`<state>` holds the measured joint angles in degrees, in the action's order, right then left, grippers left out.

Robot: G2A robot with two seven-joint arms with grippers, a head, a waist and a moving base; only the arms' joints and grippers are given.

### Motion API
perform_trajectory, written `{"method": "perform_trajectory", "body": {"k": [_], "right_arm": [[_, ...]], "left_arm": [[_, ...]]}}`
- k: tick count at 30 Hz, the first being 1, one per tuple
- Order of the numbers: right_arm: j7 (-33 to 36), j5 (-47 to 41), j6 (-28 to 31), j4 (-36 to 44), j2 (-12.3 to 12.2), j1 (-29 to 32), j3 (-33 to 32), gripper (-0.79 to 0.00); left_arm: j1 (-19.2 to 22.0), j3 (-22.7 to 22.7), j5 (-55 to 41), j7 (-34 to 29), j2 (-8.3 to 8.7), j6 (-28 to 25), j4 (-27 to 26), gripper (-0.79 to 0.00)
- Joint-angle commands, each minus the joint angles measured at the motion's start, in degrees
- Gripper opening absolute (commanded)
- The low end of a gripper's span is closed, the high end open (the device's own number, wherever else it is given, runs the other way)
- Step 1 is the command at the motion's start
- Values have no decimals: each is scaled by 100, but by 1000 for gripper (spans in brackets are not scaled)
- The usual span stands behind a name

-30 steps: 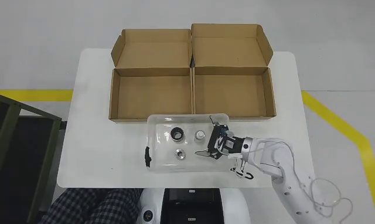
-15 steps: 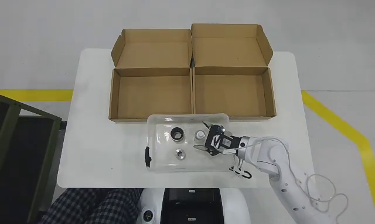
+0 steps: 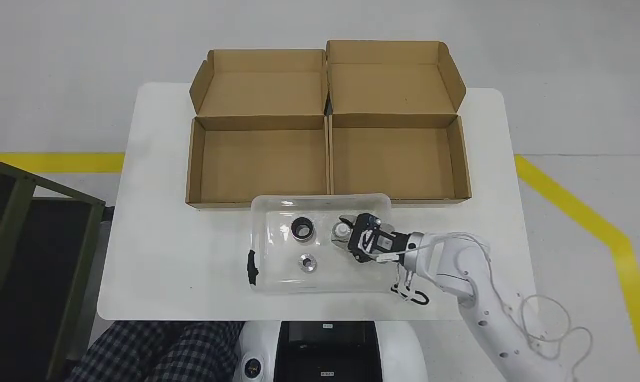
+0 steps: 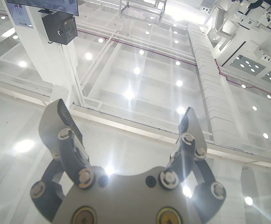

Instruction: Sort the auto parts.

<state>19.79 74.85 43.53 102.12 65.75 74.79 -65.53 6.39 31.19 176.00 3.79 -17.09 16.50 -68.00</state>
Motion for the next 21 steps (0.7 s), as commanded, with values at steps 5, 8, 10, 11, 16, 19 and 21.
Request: {"method": "perform_trajectory", "body": {"k": [5,8,10,11,16,19,21], "right_arm": [[-49,-18,44,223,-39,63,-92,-785],[-93,-58,80,353,-64,115,-174,-785],[-131,-89,109,457,-81,147,-233,-785],[-152,-106,131,508,-90,165,-264,-785],[-452,-319,344,696,-130,205,-434,-785],[-672,-369,525,718,-152,180,-511,-785],[-822,-436,575,733,-159,155,-544,-785]], "left_arm": [[0,0,0,0,0,0,0,0],[0,0,0,0,0,0,0,0],[0,0,0,0,0,0,0,0],[0,0,0,0,0,0,0,0],[0,0,0,0,0,0,0,0],[0,0,0,0,0,0,0,0],[0,0,0,0,0,0,0,0]]}}
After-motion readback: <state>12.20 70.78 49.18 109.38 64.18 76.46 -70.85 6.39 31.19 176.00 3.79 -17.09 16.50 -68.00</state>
